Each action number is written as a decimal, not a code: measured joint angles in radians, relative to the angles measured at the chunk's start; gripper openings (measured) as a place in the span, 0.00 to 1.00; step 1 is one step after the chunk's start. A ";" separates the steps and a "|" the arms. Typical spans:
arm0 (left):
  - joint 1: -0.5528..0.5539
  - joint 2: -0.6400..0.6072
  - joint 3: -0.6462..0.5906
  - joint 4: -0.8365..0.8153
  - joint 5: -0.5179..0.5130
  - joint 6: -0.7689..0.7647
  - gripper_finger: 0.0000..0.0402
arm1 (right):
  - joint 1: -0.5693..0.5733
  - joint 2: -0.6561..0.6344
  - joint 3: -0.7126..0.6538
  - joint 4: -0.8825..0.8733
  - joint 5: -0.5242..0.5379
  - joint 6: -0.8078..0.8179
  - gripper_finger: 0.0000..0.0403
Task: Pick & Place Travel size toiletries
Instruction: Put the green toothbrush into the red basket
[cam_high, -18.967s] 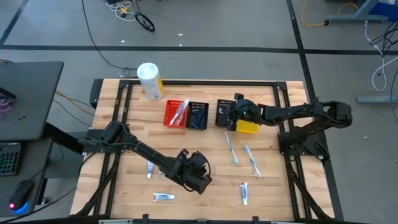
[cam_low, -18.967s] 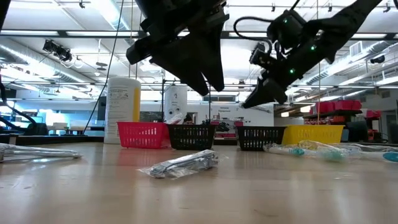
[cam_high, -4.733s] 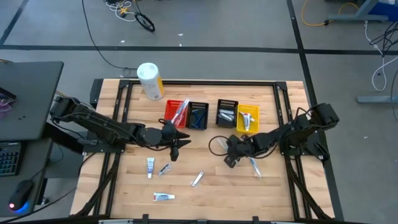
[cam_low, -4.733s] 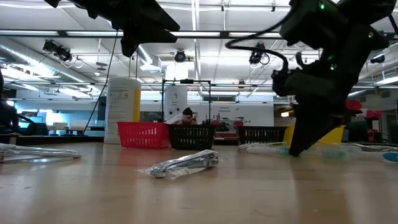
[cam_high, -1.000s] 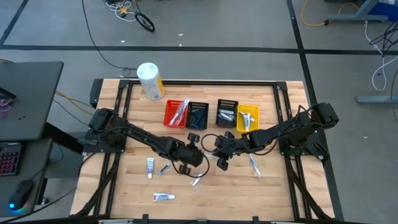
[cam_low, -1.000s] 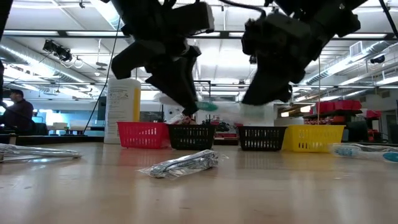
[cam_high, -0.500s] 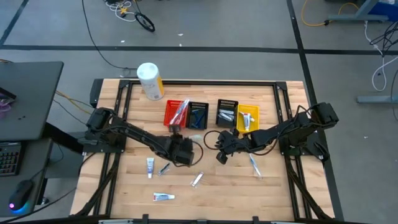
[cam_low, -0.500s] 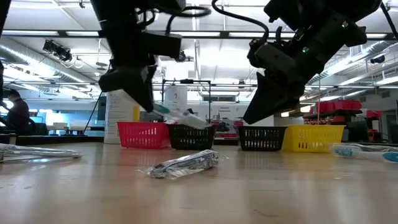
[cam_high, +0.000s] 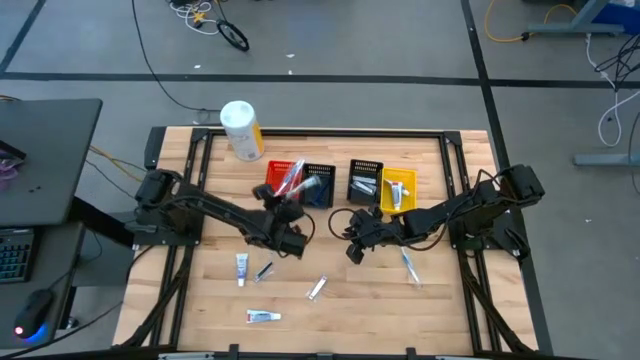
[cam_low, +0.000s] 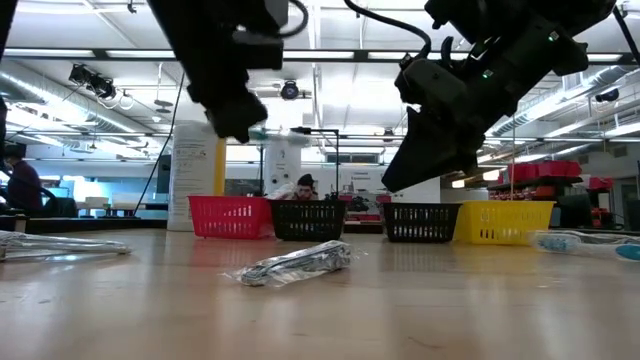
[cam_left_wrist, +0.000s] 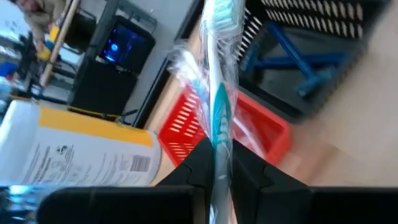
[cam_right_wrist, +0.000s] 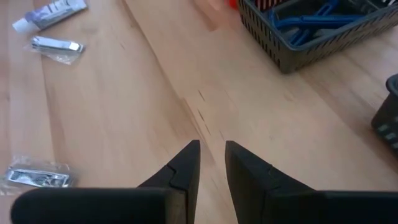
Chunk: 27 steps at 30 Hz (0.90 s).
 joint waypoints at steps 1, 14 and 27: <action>0.005 -0.021 0.000 -0.009 0.001 -0.008 0.09 | 0.000 0.000 0.000 0.001 0.000 0.000 0.20; 0.119 -0.425 -0.217 0.254 0.102 0.077 0.08 | 0.001 0.000 -0.001 0.039 -0.059 0.005 0.20; 0.391 -0.441 -0.758 1.413 0.366 0.281 0.08 | 0.001 0.000 -0.001 0.061 -0.079 -0.004 0.20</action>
